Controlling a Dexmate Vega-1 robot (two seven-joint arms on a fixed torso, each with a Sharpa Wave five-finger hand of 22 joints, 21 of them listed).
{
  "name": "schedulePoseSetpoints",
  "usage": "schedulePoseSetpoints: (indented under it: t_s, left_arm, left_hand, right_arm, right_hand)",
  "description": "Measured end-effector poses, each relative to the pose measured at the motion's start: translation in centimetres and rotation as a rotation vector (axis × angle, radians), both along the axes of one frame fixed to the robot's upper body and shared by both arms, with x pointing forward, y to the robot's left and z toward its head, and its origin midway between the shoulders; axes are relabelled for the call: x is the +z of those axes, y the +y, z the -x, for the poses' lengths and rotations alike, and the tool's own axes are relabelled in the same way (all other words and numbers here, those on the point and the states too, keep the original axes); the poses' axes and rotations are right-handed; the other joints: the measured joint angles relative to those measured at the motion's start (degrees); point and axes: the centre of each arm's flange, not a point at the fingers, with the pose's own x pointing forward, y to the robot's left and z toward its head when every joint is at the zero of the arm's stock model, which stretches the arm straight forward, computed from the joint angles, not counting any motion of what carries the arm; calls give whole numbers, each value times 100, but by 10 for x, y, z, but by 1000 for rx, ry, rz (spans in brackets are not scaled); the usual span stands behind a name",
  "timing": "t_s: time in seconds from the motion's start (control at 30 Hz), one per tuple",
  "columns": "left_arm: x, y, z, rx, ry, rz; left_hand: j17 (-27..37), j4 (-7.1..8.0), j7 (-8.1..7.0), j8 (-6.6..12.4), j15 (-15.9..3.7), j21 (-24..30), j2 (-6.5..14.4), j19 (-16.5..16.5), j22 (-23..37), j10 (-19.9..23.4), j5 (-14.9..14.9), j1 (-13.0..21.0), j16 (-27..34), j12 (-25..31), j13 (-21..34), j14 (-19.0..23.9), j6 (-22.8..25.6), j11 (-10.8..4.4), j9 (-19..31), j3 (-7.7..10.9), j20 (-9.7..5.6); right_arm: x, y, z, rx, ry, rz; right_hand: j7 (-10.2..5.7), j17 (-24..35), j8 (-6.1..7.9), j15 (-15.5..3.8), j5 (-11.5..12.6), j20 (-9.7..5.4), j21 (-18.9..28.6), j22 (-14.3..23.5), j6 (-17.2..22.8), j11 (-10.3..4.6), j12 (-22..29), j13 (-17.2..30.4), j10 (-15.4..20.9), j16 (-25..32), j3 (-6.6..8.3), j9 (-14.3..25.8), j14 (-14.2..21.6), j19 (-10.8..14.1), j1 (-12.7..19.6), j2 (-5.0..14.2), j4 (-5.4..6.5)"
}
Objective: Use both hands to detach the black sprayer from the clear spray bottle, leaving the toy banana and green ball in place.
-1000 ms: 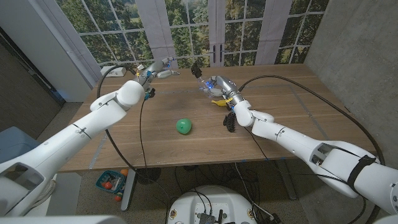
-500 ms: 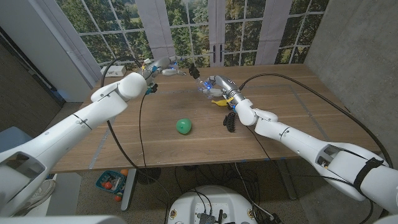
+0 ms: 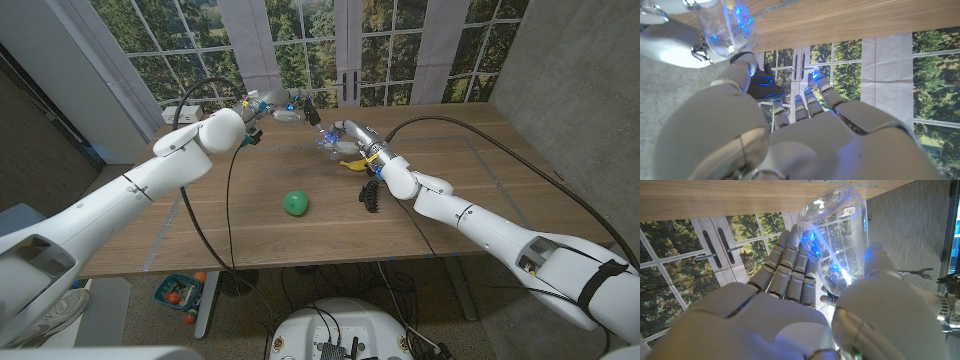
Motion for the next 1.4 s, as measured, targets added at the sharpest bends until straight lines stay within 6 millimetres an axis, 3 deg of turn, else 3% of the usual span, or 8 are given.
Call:
schedulePoseSetpoints:
  t_s: [0.1,0.23,0.4,0.77,0.9,1.07,1.17,1.4]
  left_arm:
    - [-2,1,-1,19,9,-24]
    - [6,-25,4,-16,2,-74]
    - [8,-29,1,-19,19,-84]
    - [5,-31,-3,-69,112,-43]
    - [4,-29,-5,-107,165,-9]
    - [3,-29,-4,-151,194,6]
    - [2,-32,-1,-181,205,8]
    - [1,-32,7,-186,191,-15]
  left_hand:
    - [0,29,23,62,-13,3,-46,120,0,310,-71,61,36,65,0,66,348,-138,0,-171,-61]
    - [11,151,557,158,-20,191,-94,612,33,1230,-167,109,256,273,14,869,1039,-373,-14,-499,-175]
    - [65,306,1026,384,-57,559,246,1335,121,2687,-372,-232,555,551,54,2239,2138,-490,-8,-745,-370]
    - [123,700,1770,850,-351,1346,779,2060,512,4932,-568,-1437,893,867,68,4171,4095,74,-13,-849,-269]
    - [123,537,1763,768,-413,1466,843,1991,621,5026,-569,-1512,790,785,64,4232,4253,54,-16,-661,-265]
    - [187,131,1229,183,-268,1466,592,1456,641,4148,-662,-1057,482,330,131,3525,3362,-48,-27,-370,-261]
    - [237,-95,1087,-15,-195,1466,253,1342,636,3813,-783,-660,443,164,161,3300,3011,-101,-26,-552,-285]
    - [282,-102,983,-97,-149,1487,22,1304,636,3488,-739,-308,443,20,201,3117,2729,-261,56,-606,-324]
  right_arm:
    - [0,-1,4,5,-4,-3]
    - [-1,1,11,4,-51,21]
    - [-3,1,19,-7,-112,13]
    - [-10,-1,26,-94,-313,-22]
    - [-12,-3,27,-136,-409,-36]
    - [-14,-4,23,-173,-455,-41]
    - [-16,-3,17,-193,-457,-32]
    - [-17,-10,6,-271,-491,-39]
  right_hand:
    - [0,0,0,0,0,1,0,0,0,0,7,22,0,0,0,-1,0,-1,0,0,0]
    - [-31,-1,-4,1,26,21,44,-27,-31,0,22,43,0,-44,1,-1,0,-21,0,0,-1]
    - [-32,26,-5,0,26,21,86,-29,-33,-1,-1,24,0,-89,1,-1,0,-20,0,0,-1]
    - [-61,29,-7,0,26,-1,153,-80,-62,-1,33,75,0,-205,1,0,27,-42,44,-45,-1]
    - [-61,51,5,-9,65,14,177,-89,-62,-1,33,71,0,-224,1,0,37,-76,44,-45,0]
    - [-61,53,7,-4,65,22,206,-107,-62,-1,-7,24,0,-266,1,-15,48,-83,44,-45,0]
    - [-62,53,8,-43,65,22,227,-129,-63,-31,-47,20,-31,-298,1,-1,87,-83,45,-45,0]
    - [-82,81,19,-43,77,22,271,-133,-83,-71,9,93,-70,-336,0,28,129,-83,45,-45,0]
